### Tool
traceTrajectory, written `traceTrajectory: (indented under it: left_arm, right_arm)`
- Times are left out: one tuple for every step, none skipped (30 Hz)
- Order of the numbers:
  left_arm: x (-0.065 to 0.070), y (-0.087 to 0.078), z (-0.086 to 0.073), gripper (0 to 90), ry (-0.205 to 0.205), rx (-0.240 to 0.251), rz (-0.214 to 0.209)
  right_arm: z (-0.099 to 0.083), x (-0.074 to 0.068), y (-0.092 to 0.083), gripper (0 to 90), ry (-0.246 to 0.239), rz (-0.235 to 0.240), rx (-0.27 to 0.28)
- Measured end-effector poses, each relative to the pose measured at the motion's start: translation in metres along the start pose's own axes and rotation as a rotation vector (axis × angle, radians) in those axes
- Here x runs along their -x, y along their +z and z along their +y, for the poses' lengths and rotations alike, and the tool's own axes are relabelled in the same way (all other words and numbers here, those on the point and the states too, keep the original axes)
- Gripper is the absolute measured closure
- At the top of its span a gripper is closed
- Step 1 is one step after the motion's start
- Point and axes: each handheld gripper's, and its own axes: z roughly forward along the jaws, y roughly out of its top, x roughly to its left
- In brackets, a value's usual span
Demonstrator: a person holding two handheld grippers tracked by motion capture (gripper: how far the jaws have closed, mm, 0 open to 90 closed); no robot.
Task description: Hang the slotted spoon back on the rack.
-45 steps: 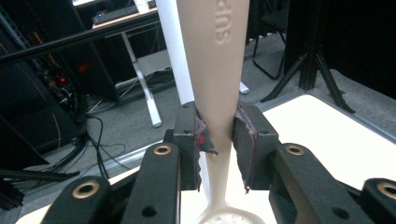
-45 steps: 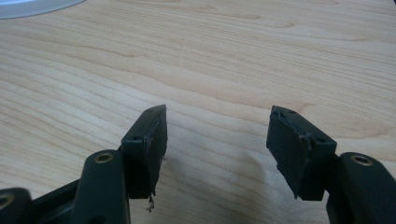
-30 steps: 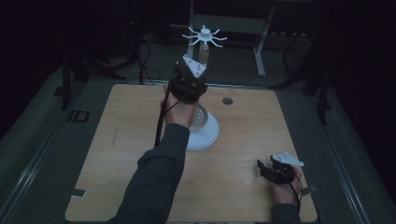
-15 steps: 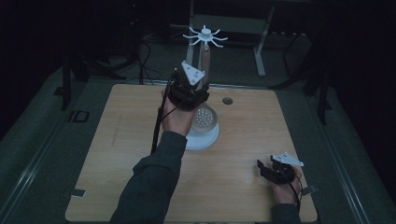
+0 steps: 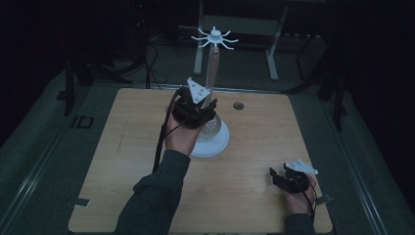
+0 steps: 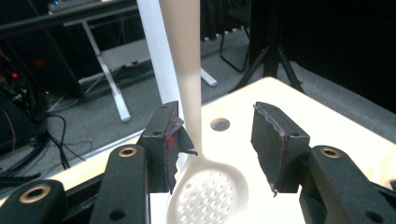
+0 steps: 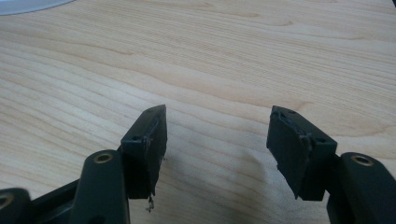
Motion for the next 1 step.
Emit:
traceTrajectory:
  left_arm:
    - [0.0003, -0.0001, -0.0024, 51.6, 0.004, -0.007, -0.002]
  right_arm:
    - [0.0002, -0.0003, 0.0005, 37.7, -0.001, -0.002, -0.003]
